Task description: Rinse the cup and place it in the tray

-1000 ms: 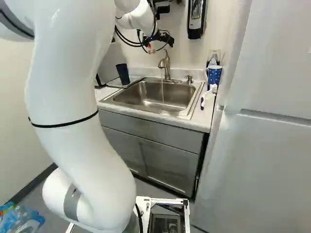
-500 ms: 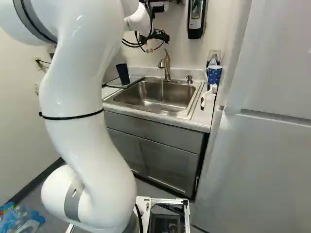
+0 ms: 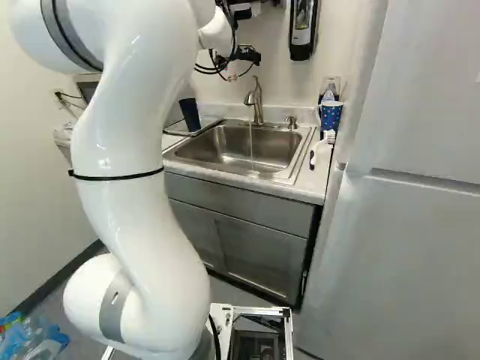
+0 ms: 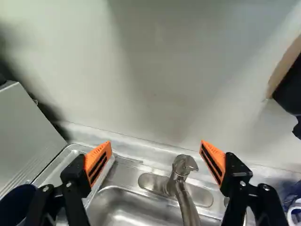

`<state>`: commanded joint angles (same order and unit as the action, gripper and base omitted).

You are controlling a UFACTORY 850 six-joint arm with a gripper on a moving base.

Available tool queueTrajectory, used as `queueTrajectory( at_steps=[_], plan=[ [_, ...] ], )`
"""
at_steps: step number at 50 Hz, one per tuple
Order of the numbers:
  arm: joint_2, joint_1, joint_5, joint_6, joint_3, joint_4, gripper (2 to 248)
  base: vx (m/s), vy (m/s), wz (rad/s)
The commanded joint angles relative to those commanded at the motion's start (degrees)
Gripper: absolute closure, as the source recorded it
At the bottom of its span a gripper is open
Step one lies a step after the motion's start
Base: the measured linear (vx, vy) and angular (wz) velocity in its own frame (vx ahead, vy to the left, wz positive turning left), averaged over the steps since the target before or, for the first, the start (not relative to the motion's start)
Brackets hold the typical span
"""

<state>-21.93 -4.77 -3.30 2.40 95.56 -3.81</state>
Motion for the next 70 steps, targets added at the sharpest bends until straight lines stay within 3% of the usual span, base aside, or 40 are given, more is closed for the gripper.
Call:
queueTrajectory(
  at_steps=[48, 70],
  plan=[
    [-1.19, 0.55, -0.06, 0.00, 0.20, 0.00, 3, 0.000, 0.000, 0.000],
    [-0.87, 0.55, -3.29, 0.00, -0.19, 0.00, 3, 0.000, 0.000, 0.000]
  ],
)
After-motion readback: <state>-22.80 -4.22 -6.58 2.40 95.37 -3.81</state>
